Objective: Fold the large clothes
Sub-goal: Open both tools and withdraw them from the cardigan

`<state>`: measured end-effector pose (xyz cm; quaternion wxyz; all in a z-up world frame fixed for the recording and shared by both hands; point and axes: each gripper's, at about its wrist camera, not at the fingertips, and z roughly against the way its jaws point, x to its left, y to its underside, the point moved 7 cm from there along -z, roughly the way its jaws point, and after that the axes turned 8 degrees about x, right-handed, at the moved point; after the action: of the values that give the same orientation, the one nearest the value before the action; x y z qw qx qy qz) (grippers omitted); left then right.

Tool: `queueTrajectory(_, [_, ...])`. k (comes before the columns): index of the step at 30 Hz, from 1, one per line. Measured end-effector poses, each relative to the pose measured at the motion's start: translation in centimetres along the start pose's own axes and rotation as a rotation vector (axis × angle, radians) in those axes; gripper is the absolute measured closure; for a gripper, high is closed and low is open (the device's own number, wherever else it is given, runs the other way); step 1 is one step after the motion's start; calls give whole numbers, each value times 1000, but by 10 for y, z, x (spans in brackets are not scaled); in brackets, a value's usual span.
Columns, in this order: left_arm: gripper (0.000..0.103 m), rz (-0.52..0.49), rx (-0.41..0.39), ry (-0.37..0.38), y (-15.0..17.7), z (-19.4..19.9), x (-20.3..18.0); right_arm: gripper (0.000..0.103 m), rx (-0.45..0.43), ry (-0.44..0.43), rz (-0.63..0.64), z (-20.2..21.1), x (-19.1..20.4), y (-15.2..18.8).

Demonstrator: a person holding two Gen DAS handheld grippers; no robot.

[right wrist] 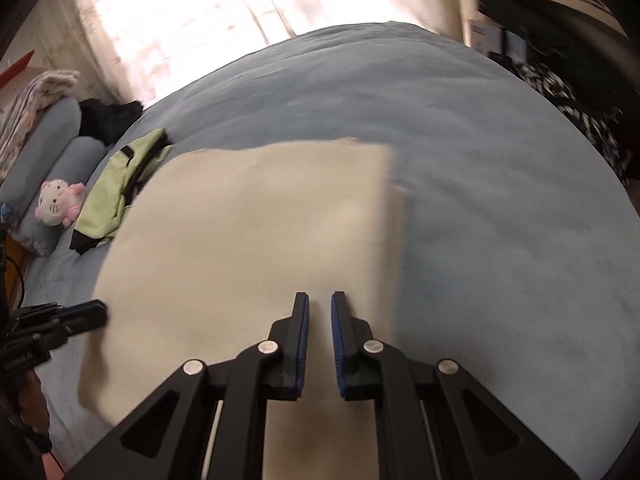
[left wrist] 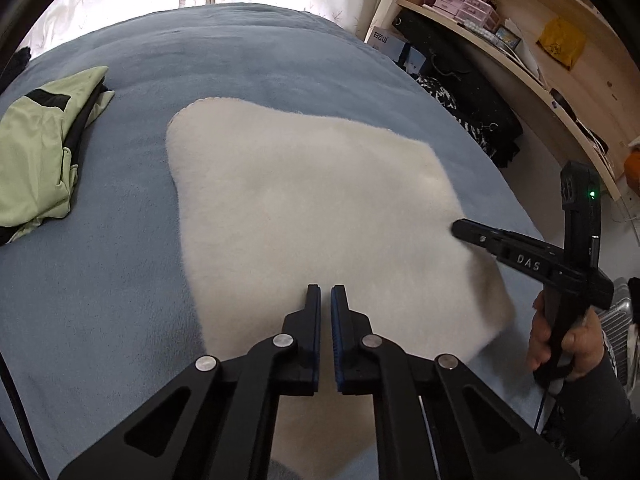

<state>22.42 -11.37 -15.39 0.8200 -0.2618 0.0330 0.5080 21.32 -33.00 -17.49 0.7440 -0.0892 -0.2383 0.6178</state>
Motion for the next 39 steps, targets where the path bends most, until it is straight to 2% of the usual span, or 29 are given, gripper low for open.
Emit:
queueTrajectory(3, [98, -2, -2, -10, 2, 0, 0, 89, 0, 43, -24, 5, -15, 7])
queueTrajectory(5, [98, 1, -5, -15, 3, 0, 0, 89, 6, 14, -55, 6, -20, 11])
queueTrajectory(12, [98, 18, -4, -29, 4, 4, -4, 89, -6, 42, -50, 9, -13, 13])
queueTrajectory(18, [97, 30, -6, -68, 7, 17, -5, 89, -23, 23, -62, 28, -10, 20])
queueTrajectory(21, [95, 47, -13, -80, 12, 29, -5, 88, -29, 25, -50, 41, -5, 24])
queueTrajectory(24, [88, 55, -19, -95, 20, 42, -8, 87, -34, 21, -31, 56, 4, 30])
queueTrajectory(26, [79, 58, -23, -108, 25, 49, -9, 78, -38, 15, -18, 69, 13, 34])
queueTrajectory(28, [73, 60, -25, -131, 31, 58, -10, 63, -46, 8, -6, 82, 22, 38])
queueTrajectory(31, [56, 65, -27, -159, 42, 72, -10, 50, -49, 5, 23, 101, 33, 42])
queueTrajectory(34, [46, 72, -24, -182, 50, 83, -8, 38, -54, 22, 61, 119, 43, 45])
queueTrajectory(38, [31, 80, -18, -186, 56, 97, -6, 30, -62, 44, 112, 140, 54, 46])
queueTrajectory(39, [29, 81, -17, -193, 57, 100, -4, 26, -62, 48, 122, 146, 56, 45])
